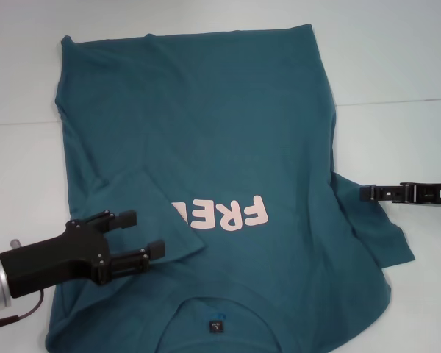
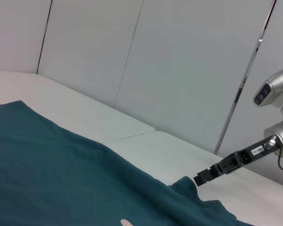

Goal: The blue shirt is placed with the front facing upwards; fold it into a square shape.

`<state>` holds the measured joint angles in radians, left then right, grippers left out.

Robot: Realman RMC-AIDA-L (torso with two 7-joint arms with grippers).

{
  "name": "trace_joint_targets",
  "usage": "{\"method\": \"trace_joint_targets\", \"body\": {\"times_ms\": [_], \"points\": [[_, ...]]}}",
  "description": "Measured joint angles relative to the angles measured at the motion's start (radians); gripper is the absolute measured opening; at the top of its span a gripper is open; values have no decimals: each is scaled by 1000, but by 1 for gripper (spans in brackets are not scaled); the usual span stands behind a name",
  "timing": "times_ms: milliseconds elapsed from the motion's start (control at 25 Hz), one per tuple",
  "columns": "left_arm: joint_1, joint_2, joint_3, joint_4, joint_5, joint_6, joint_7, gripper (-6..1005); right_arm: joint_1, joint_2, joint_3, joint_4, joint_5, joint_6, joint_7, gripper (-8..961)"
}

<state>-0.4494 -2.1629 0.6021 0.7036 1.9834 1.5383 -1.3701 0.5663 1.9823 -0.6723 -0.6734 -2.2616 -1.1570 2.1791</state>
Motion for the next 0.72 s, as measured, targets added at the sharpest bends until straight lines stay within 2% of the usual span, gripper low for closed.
{"method": "trace_joint_targets", "body": {"times_ms": [240, 640, 720], "points": [[0, 0, -4, -6, 0, -2, 0, 886, 6, 14, -1, 4, -1, 34, -1, 860], [2, 0, -6, -6, 0, 0, -1, 886, 49, 18, -1, 99, -1, 137, -5, 643], [4, 0, -7, -6, 0, 0, -1, 886, 53, 19, -1, 103, 0, 137, -13, 572]]}}
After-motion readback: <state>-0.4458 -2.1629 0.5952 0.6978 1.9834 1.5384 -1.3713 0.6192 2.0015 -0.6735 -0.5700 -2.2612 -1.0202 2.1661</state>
